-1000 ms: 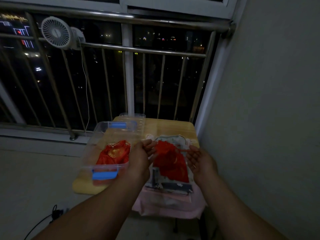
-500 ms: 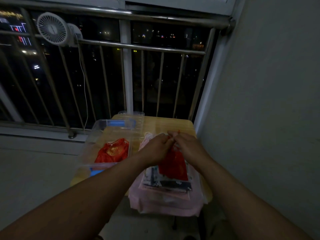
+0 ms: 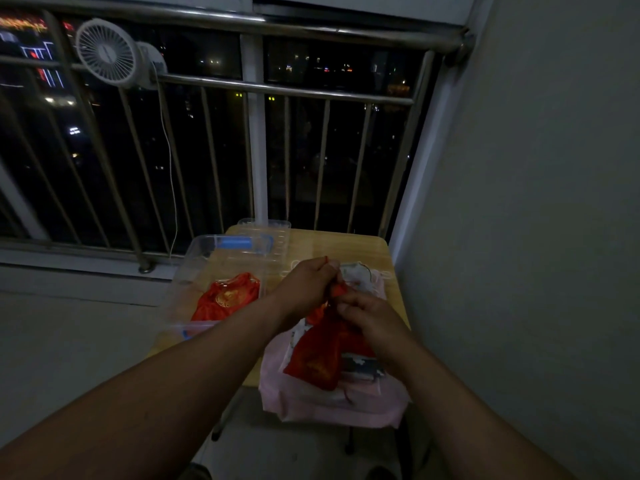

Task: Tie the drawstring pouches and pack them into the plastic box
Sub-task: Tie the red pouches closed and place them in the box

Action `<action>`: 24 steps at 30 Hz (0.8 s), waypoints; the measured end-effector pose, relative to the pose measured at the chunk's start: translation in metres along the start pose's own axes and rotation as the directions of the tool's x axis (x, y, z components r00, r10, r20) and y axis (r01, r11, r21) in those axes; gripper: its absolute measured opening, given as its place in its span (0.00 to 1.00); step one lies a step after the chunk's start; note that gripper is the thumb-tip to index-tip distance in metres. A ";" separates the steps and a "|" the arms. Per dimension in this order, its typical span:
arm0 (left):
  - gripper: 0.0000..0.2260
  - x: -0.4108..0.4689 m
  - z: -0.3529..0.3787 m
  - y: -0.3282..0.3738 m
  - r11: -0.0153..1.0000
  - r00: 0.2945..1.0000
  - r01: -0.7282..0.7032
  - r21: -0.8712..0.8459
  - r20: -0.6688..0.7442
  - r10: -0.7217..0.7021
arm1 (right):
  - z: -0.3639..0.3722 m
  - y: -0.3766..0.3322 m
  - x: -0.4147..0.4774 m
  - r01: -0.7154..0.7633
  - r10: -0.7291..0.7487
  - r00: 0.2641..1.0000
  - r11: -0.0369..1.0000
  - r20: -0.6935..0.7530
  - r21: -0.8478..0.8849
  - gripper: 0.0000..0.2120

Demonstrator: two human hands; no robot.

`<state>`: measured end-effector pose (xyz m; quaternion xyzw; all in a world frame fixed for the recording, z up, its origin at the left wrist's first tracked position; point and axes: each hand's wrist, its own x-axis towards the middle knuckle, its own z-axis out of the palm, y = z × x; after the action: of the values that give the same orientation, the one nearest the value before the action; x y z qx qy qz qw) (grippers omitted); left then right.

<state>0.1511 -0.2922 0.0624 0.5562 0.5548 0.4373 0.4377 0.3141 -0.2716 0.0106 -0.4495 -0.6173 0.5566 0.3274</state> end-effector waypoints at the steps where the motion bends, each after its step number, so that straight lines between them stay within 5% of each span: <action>1: 0.15 -0.001 0.000 -0.001 1.000 1.000 0.013 -0.014 -0.002 -0.013 | 0.002 0.003 -0.001 -0.016 0.016 1.000 0.999 -0.007 0.043 0.09; 5: 0.16 -0.003 -0.002 -0.002 0.998 0.999 0.052 -0.036 0.004 -0.052 | 0.004 0.010 -0.002 -0.083 0.081 0.996 0.985 0.022 0.149 0.11; 10: 0.17 0.000 -0.005 0.000 0.990 0.995 0.088 -0.106 -0.033 -0.092 | 0.010 0.020 0.000 -0.048 0.061 0.987 0.995 0.151 -0.087 0.17; 17: 0.17 0.005 -0.011 0.002 0.966 0.981 0.127 -0.224 -0.116 -0.156 | 0.025 0.025 0.011 -0.031 0.030 1.000 0.960 -0.005 -0.279 0.10; 19: 0.17 0.004 -0.012 0.001 0.953 0.976 0.144 -0.268 -0.119 -0.181 | 0.029 0.020 0.008 -0.015 0.022 0.999 0.974 0.028 -0.225 0.15; 22: 0.16 0.003 -0.012 0.000 0.938 0.975 0.168 -0.304 -0.092 -0.204 | 0.036 0.018 0.007 0.007 0.003 0.999 0.963 0.036 -0.271 0.36; 24: 0.16 0.003 -0.012 0.000 0.931 0.975 0.179 -0.317 -0.072 -0.212 | 0.039 0.018 0.011 0.008 -0.006 1.000 0.964 0.009 -0.265 0.26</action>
<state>0.1394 -0.2890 0.0649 0.3991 0.5546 0.5015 0.5307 0.2785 -0.2774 -0.0148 -0.4846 -0.6891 0.4698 0.2638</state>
